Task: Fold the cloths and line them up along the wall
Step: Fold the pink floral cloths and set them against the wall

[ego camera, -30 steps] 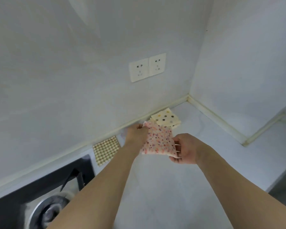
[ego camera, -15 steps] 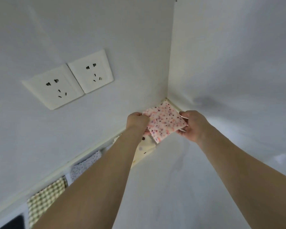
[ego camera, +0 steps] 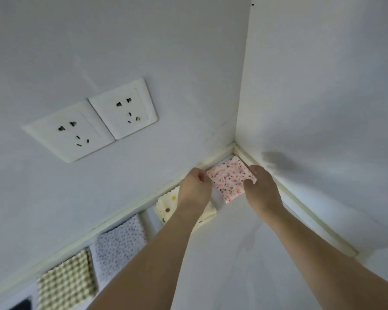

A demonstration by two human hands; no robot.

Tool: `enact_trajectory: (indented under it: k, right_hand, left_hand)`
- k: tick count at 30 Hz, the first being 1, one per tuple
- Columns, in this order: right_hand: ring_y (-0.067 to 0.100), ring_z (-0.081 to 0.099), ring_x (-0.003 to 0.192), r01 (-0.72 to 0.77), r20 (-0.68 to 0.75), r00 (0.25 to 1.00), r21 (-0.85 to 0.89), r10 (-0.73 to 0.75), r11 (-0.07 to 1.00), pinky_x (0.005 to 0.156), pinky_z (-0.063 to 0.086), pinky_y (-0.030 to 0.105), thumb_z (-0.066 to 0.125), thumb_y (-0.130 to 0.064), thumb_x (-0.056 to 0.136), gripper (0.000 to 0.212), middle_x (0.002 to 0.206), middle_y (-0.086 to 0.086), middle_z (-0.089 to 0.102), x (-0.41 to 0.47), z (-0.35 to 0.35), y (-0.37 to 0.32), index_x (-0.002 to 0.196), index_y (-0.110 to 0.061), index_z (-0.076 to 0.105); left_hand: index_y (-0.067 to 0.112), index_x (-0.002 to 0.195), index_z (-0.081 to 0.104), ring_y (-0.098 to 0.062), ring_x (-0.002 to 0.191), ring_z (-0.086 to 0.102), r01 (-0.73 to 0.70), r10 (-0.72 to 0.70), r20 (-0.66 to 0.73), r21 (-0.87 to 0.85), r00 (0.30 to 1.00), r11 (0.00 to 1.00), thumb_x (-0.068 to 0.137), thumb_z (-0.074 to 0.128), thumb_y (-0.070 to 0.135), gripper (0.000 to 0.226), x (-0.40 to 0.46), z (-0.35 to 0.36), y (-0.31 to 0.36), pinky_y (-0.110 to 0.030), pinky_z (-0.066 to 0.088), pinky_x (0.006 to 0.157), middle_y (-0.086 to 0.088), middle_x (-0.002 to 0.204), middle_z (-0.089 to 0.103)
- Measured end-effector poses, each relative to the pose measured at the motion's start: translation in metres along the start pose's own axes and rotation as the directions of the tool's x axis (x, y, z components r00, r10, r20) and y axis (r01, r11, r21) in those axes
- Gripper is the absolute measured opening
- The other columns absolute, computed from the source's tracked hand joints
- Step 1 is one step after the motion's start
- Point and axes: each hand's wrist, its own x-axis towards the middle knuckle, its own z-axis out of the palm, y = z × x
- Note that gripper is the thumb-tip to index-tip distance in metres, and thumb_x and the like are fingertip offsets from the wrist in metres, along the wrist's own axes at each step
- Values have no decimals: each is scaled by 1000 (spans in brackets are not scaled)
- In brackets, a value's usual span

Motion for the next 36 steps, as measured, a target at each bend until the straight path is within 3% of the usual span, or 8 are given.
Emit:
enact_trajectory:
  k: [2, 5, 10, 13, 23, 28, 36]
  right_hand:
    - [19, 40, 133, 65, -5, 998, -48, -65, 997, 111, 33, 38, 45, -14, 92, 52, 148, 0, 40, -17, 6, -9, 144, -19, 39]
    - [19, 36, 136, 147, -4, 989, -77, -147, 986, 113, 31, 39, 45, -12, 91, 53, 149, 1, 40, -45, 15, -26, 143, -16, 39]
    - [23, 38, 134, 266, -12, 962, -156, -271, 951, 111, 33, 37, 48, -8, 89, 50, 143, 9, 45, -93, 31, -48, 139, -9, 43]
    - [26, 43, 127, 336, -1, 940, -182, -342, 924, 107, 36, 39, 50, -6, 85, 49, 135, 11, 51, -122, 42, -61, 134, -7, 47]
    - [39, 52, 113, 530, -22, 826, -310, -564, 789, 97, 39, 45, 60, -2, 78, 44, 119, 18, 60, -251, 115, -107, 122, 0, 55]
    - [35, 46, 120, 529, 16, 832, -324, -554, 784, 101, 35, 42, 57, -7, 83, 47, 129, 14, 54, -346, 168, -133, 130, -5, 50]
    - [26, 43, 126, 628, 140, 774, -287, -617, 723, 107, 34, 38, 54, -11, 88, 49, 137, 8, 49, -460, 236, -167, 136, -10, 44]
  left_hand:
    - [15, 111, 60, -23, 94, 62, -113, 118, -34, 129, 992, 985, 97, 45, 22, 22, -18, -10, -9, -33, 50, 78, -1, 102, 66]
    - [13, 128, 54, -25, 117, 54, -243, 265, -18, 339, 964, 909, 97, 45, 21, 33, -40, -27, -26, -35, 42, 97, -7, 126, 59]
    - [15, 129, 51, -24, 118, 48, -321, 384, -52, 452, 922, 832, 97, 44, 23, 33, -80, -70, -43, -36, 42, 94, -4, 128, 54]
    - [13, 127, 50, -26, 117, 48, -308, 388, -99, 446, 916, 840, 98, 44, 24, 32, -104, -98, -55, -39, 44, 94, -5, 126, 54]
    - [14, 136, 45, -21, 125, 43, -229, 351, -234, 424, 907, 876, 100, 40, 25, 37, -206, -218, -131, -32, 37, 100, -2, 136, 50]
    - [16, 138, 42, -19, 127, 41, -208, 342, -247, 443, 907, 872, 102, 37, 29, 39, -263, -296, -193, -33, 39, 99, 1, 139, 47]
    - [16, 141, 40, -18, 129, 41, -90, 274, -362, 451, 891, 888, 102, 35, 29, 41, -340, -400, -273, -33, 40, 100, 1, 142, 46]
